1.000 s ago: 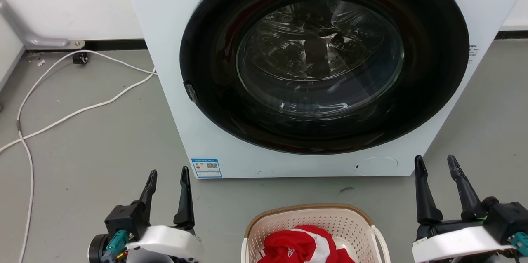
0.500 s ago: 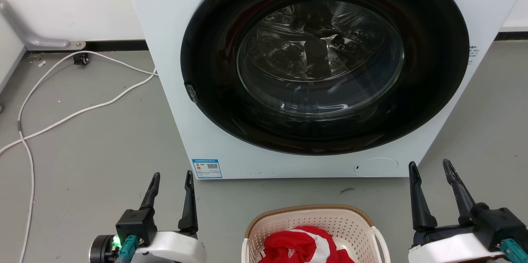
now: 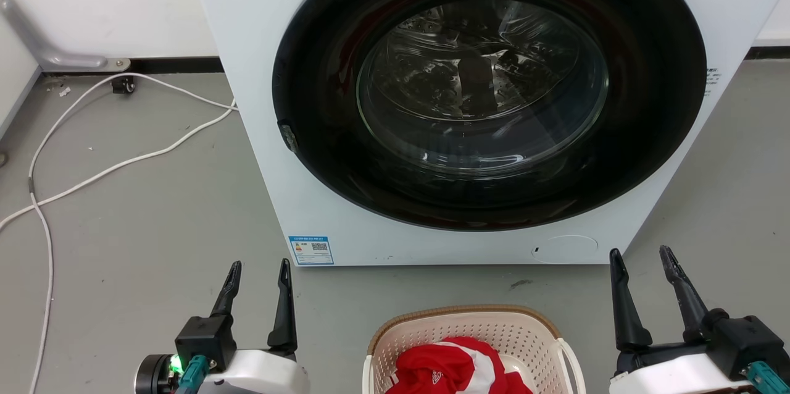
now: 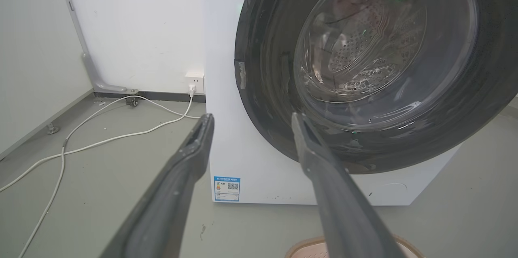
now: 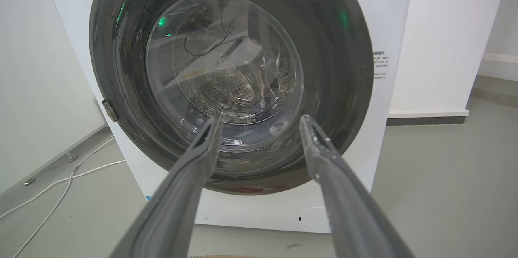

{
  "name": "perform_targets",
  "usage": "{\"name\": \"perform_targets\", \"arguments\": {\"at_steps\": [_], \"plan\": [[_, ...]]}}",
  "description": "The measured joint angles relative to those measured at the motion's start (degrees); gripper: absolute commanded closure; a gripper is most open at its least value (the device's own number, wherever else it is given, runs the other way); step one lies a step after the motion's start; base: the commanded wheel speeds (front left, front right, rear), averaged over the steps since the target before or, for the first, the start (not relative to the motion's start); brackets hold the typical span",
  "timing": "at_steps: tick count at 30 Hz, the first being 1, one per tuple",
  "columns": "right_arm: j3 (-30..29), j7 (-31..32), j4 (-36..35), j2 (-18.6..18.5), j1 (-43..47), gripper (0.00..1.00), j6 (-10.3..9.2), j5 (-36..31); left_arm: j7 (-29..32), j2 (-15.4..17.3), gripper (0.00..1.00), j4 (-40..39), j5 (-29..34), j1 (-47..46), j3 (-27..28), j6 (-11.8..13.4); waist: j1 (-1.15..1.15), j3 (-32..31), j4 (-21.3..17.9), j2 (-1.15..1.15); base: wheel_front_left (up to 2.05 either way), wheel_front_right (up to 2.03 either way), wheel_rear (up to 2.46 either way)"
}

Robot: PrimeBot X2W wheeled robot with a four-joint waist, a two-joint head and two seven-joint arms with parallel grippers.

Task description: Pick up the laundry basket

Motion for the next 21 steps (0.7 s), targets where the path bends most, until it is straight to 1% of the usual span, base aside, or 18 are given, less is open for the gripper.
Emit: {"name": "perform_targets", "arguments": {"at_steps": [13, 18, 21], "plan": [[0.52, 0.00, 0.29, 0.00, -0.01, 0.00, 0.00, 0.45, 0.00, 0.00, 0.00, 0.05, -0.05, 0.01, 0.26, -0.15, 0.00, 0.93, -0.16, 0.00, 0.00, 0.00, 0.00], [-0.75, -0.01, 2.12, 0.00, -0.14, 0.00, 0.00, -2.01, 0.00, 0.02, 0.00, 1.45, -0.04, -0.27, -0.80, -0.73, 0.00, 2.44, -0.41, 0.00, 0.00, 0.00, 0.00], [-2.25, -0.01, 5.21, -0.02, -1.40, 0.00, 0.00, -4.12, 0.00, 0.03, 0.00, 2.79, -0.07, -2.17, -2.14, -1.32, 0.00, 4.47, -0.58, 0.00, 0.00, 0.00, 0.00]]}}
